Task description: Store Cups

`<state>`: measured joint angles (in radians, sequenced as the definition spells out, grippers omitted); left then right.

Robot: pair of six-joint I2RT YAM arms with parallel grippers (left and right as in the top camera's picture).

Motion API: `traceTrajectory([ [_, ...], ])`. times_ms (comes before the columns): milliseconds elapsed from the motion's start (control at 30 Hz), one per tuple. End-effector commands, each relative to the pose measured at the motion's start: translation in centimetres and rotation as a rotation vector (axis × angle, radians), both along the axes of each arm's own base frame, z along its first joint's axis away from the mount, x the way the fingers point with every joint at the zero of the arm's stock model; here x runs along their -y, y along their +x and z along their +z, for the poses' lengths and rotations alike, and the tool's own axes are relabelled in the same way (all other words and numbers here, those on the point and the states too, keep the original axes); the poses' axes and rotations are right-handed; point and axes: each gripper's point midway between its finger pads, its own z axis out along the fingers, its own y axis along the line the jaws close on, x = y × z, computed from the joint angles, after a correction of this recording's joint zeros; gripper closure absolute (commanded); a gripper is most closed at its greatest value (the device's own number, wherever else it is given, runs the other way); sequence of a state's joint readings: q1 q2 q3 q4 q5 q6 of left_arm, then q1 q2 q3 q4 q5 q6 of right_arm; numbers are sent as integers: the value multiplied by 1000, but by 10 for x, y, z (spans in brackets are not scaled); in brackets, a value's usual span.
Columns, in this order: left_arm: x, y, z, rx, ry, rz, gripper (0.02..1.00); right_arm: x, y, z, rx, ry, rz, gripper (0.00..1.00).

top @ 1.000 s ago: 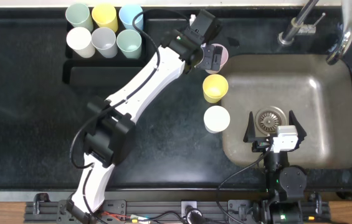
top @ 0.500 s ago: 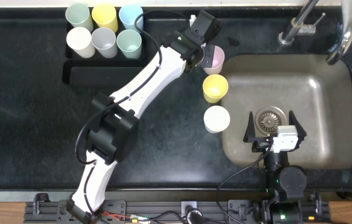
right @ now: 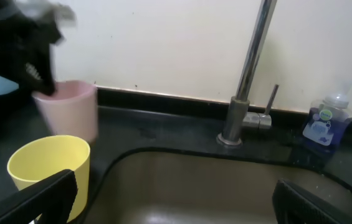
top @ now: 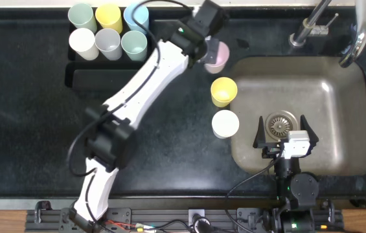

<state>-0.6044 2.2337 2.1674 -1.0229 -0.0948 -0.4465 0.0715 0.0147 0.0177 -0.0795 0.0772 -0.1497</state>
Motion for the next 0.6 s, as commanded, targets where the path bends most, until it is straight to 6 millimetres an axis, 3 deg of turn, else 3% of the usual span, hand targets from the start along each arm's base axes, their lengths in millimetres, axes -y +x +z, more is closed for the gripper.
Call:
traceTrajectory([
  [33, -50, -20, 103, 98, -39, 80, 980, 0, 0, -3, 3, 8, 0, 5],
  [167, -102, -56, 130, 42, -9, 203, 982, 0, 0, -3, 3, 8, 0, 5],
  [333, -173, -89, 137, -22, -41, 467, 982, 0, 0, -3, 3, 8, 0, 5],
  [467, -228, -105, 122, -40, -147, 632, 982, 0, 0, -3, 3, 8, 0, 7],
  [600, -270, -111, 88, -57, -291, 815, 982, 0, 0, -3, 3, 8, 0, 5],
])
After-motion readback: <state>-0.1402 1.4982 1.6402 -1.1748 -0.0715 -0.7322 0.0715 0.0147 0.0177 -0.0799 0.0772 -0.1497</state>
